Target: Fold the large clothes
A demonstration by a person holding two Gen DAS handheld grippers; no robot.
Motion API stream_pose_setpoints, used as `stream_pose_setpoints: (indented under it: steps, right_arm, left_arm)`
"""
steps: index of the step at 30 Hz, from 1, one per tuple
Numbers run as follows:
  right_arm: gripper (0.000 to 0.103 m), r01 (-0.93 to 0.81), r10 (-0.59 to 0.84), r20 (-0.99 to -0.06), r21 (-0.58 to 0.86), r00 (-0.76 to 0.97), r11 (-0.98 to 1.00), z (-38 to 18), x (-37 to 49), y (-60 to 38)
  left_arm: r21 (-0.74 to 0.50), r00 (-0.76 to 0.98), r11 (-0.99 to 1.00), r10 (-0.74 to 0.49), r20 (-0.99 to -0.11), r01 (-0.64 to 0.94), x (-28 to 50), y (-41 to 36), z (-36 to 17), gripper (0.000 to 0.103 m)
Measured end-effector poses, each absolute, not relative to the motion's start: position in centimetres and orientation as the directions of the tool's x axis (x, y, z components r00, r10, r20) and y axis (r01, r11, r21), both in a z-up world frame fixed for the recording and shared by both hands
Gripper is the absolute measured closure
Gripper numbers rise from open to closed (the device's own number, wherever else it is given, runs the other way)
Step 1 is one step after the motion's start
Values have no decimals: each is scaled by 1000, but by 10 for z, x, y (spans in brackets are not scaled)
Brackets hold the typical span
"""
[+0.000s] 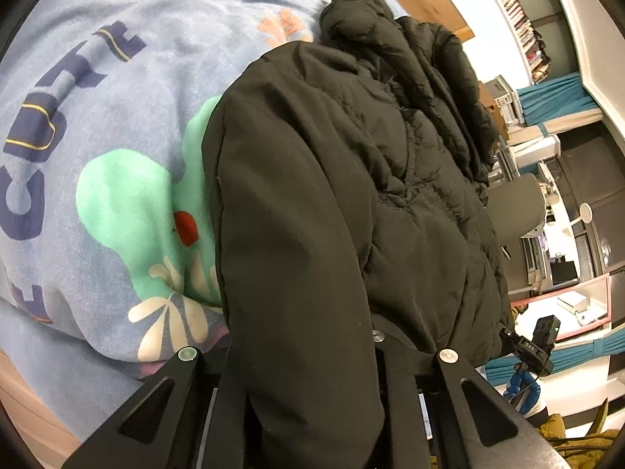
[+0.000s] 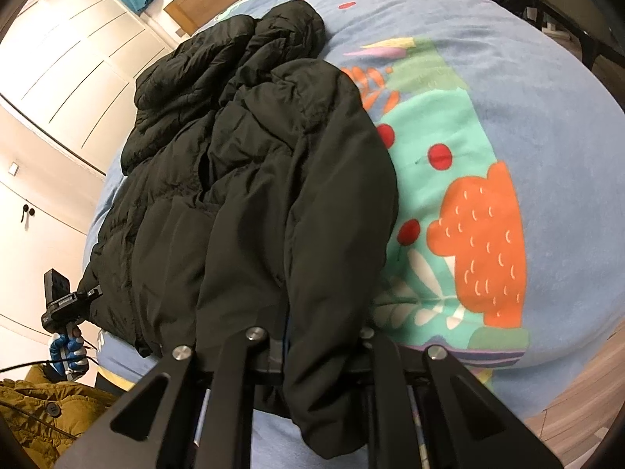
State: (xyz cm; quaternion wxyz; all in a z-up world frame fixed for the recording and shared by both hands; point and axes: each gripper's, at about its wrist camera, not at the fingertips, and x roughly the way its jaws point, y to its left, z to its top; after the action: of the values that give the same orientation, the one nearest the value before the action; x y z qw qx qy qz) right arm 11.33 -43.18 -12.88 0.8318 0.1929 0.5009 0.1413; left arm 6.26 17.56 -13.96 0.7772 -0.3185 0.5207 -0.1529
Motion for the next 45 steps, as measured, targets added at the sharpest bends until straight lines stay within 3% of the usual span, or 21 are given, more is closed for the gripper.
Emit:
stream_pose_setpoints:
  steps: [18,45]
  right_arm:
    - [90,-44,453,-755,493,474,869,-136,114,-442]
    - [90,-71,437,-724,477,534,876,-85,131,-425]
  left_arm:
    - [-602,405,791,-517,-754,-111,69,156,-123,89]
    - [-681,518,732,-590,-619,19,80,152,-77,90]
